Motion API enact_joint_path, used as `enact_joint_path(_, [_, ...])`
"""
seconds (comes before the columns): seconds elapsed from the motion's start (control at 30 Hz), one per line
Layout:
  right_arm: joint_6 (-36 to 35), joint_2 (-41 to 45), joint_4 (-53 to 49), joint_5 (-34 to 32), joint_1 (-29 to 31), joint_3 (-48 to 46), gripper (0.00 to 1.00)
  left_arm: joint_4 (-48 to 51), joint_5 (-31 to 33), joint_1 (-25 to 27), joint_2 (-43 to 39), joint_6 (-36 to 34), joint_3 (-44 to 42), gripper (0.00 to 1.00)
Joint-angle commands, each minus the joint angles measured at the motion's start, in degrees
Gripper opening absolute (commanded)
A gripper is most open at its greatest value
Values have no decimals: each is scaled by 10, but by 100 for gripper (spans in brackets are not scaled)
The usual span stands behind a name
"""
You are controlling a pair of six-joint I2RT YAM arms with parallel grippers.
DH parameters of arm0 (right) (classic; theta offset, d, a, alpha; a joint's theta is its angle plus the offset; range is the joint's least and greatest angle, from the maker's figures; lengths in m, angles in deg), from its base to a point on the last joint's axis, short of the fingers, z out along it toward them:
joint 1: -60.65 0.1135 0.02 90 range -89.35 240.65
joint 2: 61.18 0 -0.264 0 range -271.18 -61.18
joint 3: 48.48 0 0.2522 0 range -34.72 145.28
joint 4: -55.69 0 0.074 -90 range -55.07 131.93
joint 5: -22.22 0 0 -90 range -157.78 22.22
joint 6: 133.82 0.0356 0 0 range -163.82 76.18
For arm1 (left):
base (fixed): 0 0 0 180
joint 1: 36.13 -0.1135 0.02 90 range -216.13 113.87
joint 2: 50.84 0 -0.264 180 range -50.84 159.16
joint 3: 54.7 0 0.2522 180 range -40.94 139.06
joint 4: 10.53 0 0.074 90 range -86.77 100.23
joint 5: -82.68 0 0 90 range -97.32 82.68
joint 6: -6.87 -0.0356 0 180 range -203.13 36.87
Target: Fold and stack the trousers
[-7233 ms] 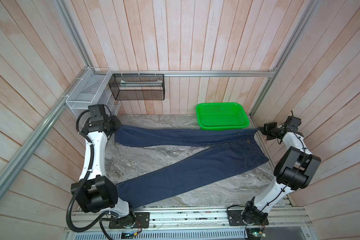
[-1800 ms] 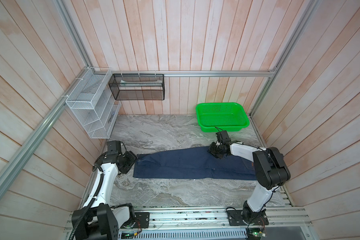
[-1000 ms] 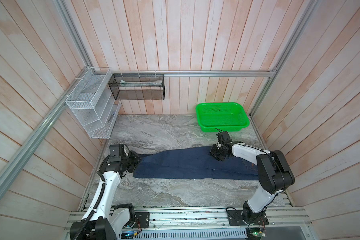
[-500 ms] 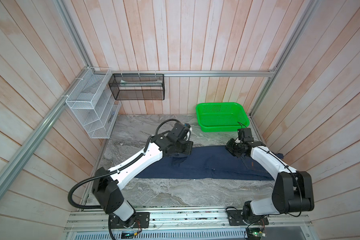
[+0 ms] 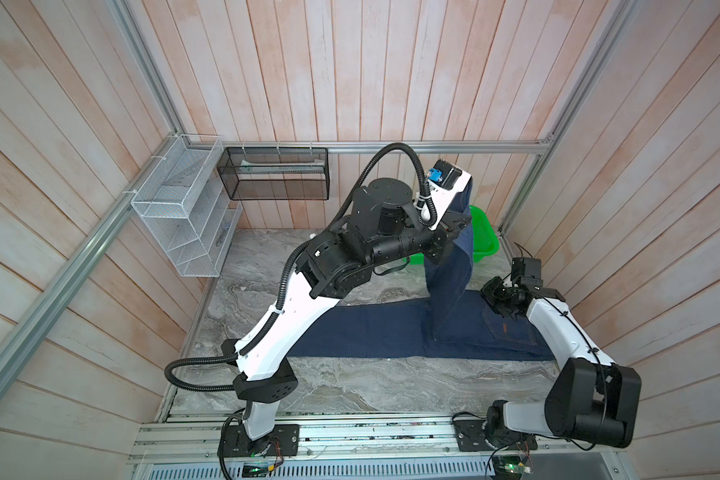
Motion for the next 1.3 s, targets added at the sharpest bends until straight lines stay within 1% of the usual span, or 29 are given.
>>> enact_joint_path(0.0, [-16,14,-23,10,-16,9,34,5,8,-6,-10,-28,-110,0])
enact_joint_path(0.1, [-21,18,-23,10,-25,2,34,-41,25,-16,-64,-5,-240,0])
enact_joint_path(0.27, [-26,10,-11,25,-28,-18,34,-76,95,-34,-147,26,-417,0])
enact_joint_path(0.33, [-27,5,-6,32,-28,-26,34,-80,118,-42,-181,45,-475,0])
enact_joint_path(0.37, [-26,3,-3,36,-28,-31,34,-79,134,-63,-197,49,-495,0])
enact_joint_path(0.43, [-26,0,0,40,-27,-38,34,-72,149,-72,-216,50,-514,0])
enact_joint_path(0.53, [-27,-2,3,42,-28,-44,34,-60,150,-76,-215,44,-502,0])
enact_joint_path(0.63, [-28,-2,3,40,-27,-42,34,-56,131,-76,-187,42,-464,0])
enact_joint_path(0.7, [-26,0,2,39,-28,-40,34,-56,122,-73,-160,39,-425,0])
enact_joint_path(0.8, [-25,1,-2,36,-28,-31,34,-54,100,-54,-105,28,-339,0])
enact_joint_path(0.83, [-25,0,-2,36,-29,-28,34,-52,93,-51,-82,25,-300,0])
enact_joint_path(0.87, [-25,-1,-2,35,-29,-26,34,-47,89,-26,-56,24,-256,0])
enact_joint_path(0.9, [-25,-2,-2,35,-29,-24,34,-39,81,-20,-33,24,-213,0])
enact_joint_path(0.97, [-24,-5,-4,35,-31,-18,34,-18,63,-10,24,24,-95,0])
enact_joint_path(1.03, [-23,-7,-5,34,-34,-12,34,-15,64,-7,63,36,14,0])
enact_joint_path(1.07, [-22,-7,-5,33,-36,-9,35,-26,79,-8,69,44,52,0])
enact_joint_path(1.1, [-21,-8,-6,33,-37,-6,35,-47,96,-8,63,50,62,0])
enact_joint_path(1.13, [-21,-9,-8,34,-39,-2,35,-82,113,-9,40,56,46,0])
enact_joint_path(1.2, [-21,-8,-12,33,-39,8,36,-172,146,-12,-28,68,-44,0])
enact_joint_path(1.27, [-19,-6,-17,33,-41,18,37,-266,172,-14,-109,74,-161,0])
